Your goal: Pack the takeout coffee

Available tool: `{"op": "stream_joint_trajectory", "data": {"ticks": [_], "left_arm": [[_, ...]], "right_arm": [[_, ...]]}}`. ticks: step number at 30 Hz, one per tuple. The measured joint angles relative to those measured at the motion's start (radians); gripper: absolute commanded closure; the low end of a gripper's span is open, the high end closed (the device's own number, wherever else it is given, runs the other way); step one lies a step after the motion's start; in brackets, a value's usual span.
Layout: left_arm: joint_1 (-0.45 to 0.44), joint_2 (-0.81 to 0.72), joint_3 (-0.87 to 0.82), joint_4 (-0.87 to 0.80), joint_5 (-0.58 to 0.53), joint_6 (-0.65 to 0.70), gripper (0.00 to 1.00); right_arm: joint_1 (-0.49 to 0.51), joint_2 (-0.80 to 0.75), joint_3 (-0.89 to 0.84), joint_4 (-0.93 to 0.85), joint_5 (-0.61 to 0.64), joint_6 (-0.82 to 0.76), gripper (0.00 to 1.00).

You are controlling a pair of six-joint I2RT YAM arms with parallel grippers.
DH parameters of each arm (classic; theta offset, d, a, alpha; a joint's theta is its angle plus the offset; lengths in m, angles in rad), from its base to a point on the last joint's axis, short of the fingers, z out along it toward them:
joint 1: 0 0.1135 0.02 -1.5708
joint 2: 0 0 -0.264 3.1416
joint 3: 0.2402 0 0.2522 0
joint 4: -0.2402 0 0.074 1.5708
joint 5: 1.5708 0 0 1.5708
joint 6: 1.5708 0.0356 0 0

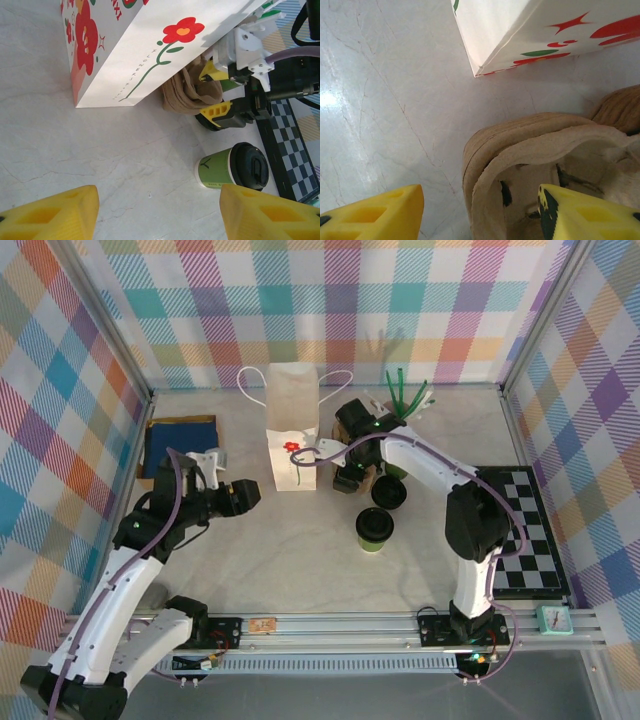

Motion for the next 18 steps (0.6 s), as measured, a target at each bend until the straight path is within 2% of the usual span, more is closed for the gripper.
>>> {"op": "stream_joint_trajectory", "data": {"ticks": [13, 18], "left_arm": [[0.000, -0.005, -0.014, -0.002, -0.002, 0.000, 0.35], [0.000, -0.005, -0.014, -0.002, -0.003, 0.000, 0.35]], "right_arm": [[0.000, 0.023, 0.013, -0.004, 0.019, 0.003, 0.44], [0.000, 0.046, 0.014, -0.003, 0.019, 0.017, 0.57]]}}
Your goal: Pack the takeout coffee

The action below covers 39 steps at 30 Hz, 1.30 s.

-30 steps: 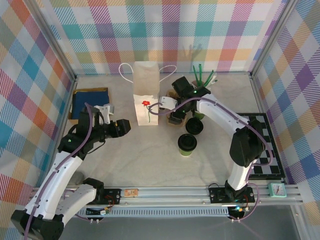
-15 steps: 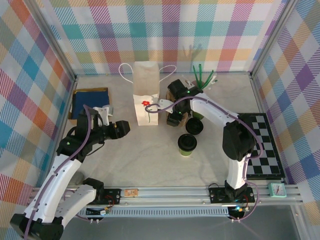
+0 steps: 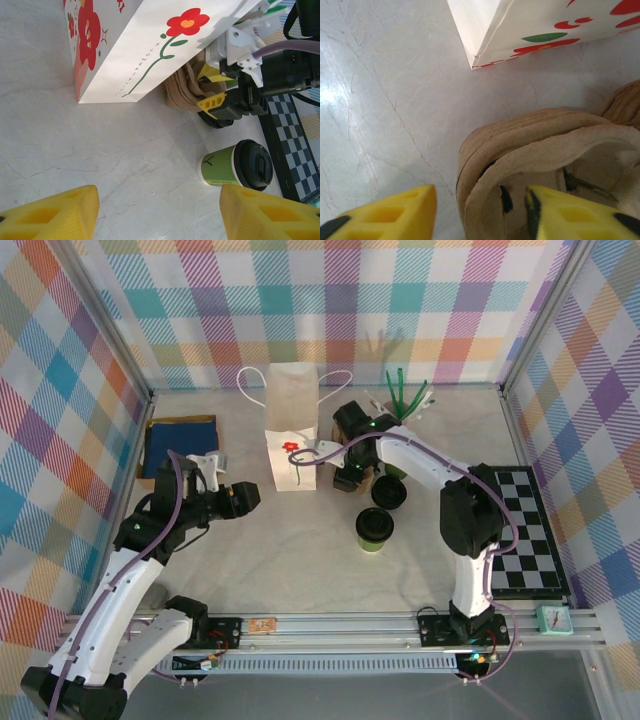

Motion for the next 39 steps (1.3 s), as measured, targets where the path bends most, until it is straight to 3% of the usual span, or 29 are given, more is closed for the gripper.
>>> {"op": "stream_joint_trajectory", "data": {"ticks": [14, 27, 39], "left_arm": [[0.001, 0.000, 0.000, 0.000, -0.007, 0.003, 0.35], [0.001, 0.003, 0.000, 0.000, -0.007, 0.003, 0.36], [0.001, 0.002, 0.000, 0.000, -0.007, 0.004, 0.36]], "right_arm": [[0.000, 0.006, 0.020, -0.003, 0.005, 0.010, 0.83], [0.011, 0.006, 0.020, -0.005, 0.038, 0.030, 0.90], [0.046, -0.075, 0.020, 0.015, 0.159, 0.060, 0.91]]}}
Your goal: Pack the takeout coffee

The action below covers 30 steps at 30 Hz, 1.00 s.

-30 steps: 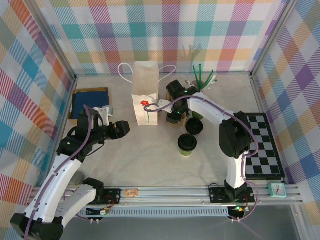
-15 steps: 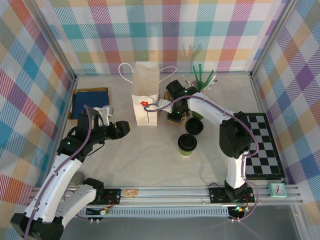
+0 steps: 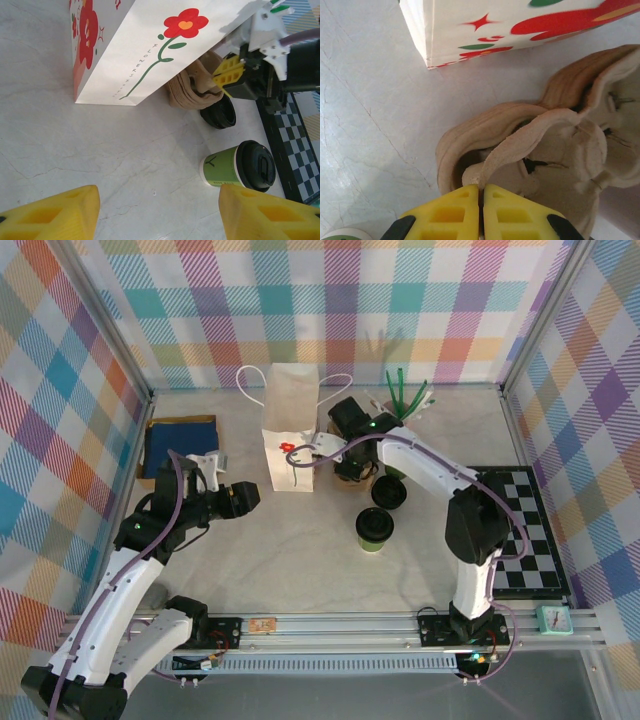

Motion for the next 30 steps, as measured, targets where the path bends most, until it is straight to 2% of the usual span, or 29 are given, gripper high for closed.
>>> {"op": "stream_joint_trajectory", "data": {"ticks": [15, 30], "left_arm": [[0.000, -0.006, -0.005, 0.000, 0.000, 0.000, 0.36], [0.000, -0.006, -0.005, 0.000, 0.000, 0.000, 0.36]], "right_arm": [[0.056, -0.110, -0.077, 0.048, 0.082, 0.030, 0.91], [0.102, -0.143, -0.181, 0.075, 0.099, 0.098, 0.89]]}}
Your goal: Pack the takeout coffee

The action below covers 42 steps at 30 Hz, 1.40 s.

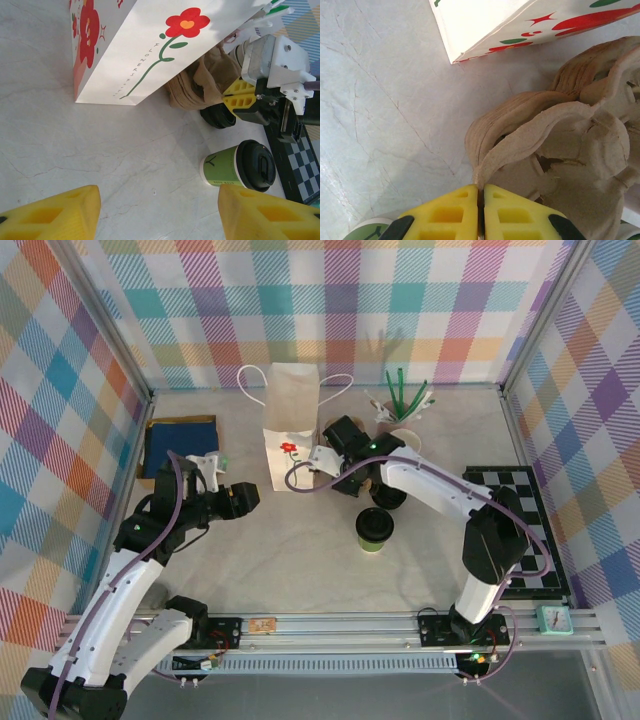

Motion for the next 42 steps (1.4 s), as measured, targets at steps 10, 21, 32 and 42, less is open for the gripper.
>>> {"op": "stream_joint_trajectory", "data": {"ticks": [10, 21, 32, 42], "left_arm": [[0.000, 0.000, 0.000, 0.000, 0.000, 0.000, 0.36], [0.000, 0.000, 0.000, 0.000, -0.003, 0.000, 0.36], [0.000, 0.001, 0.000, 0.001, -0.007, 0.000, 0.36], [0.000, 0.005, 0.000, 0.002, -0.007, 0.000, 0.36]], "right_arm": [[0.005, -0.012, -0.016, 0.003, -0.001, 0.030, 0.74], [0.005, -0.051, -0.018, -0.041, -0.074, 0.030, 0.40], [-0.128, -0.214, 0.045, -0.130, -0.269, -0.157, 0.28], [-0.259, -0.047, 0.247, -0.192, -0.467, -0.330, 0.30]]}}
